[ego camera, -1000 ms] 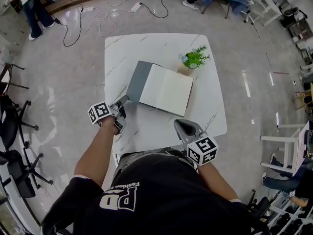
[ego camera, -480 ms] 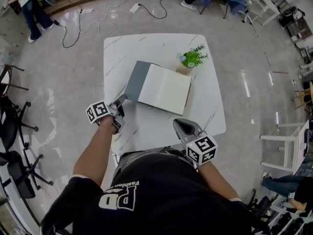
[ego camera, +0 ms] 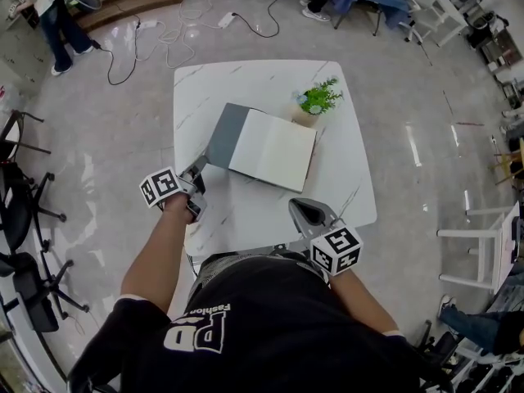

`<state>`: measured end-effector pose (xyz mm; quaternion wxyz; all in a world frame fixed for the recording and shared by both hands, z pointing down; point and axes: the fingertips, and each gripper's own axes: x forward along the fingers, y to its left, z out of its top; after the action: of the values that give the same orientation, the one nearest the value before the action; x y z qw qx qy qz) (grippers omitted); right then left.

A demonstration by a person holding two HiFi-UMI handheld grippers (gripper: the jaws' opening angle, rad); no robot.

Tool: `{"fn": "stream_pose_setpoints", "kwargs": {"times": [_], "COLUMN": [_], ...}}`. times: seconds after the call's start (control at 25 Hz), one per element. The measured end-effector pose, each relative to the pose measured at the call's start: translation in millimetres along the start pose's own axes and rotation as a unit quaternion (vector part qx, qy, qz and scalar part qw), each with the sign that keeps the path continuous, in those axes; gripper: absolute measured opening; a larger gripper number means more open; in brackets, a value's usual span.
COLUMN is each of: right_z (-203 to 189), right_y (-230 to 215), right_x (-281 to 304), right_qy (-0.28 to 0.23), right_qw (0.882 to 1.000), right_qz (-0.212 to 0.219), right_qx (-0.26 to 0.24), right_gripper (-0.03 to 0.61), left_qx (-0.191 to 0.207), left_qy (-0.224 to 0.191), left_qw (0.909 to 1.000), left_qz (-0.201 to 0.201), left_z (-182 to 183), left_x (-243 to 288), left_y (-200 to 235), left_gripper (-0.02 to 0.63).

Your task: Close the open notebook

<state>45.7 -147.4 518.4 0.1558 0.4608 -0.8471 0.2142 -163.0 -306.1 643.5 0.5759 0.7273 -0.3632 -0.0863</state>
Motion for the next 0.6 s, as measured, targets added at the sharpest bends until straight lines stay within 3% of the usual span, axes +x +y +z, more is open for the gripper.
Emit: {"fn": "stream_pose_setpoints", "kwargs": {"times": [0.6], "right_z": [0.4], "right_y": [-5.9], "right_x": [-18.9], "right_qy": [-0.02], "right_qw": [1.0], "right_qz": [0.005], "right_qx": [0.002], "right_gripper": [0.0], "left_qx": [0.04], "left_qy": [-0.027], "left_qw": [0.9982], "left_qz": [-0.037], "left_z": [6.2], "left_x": [-8.5], "left_y": [-60.1], "left_gripper": [0.066]}}
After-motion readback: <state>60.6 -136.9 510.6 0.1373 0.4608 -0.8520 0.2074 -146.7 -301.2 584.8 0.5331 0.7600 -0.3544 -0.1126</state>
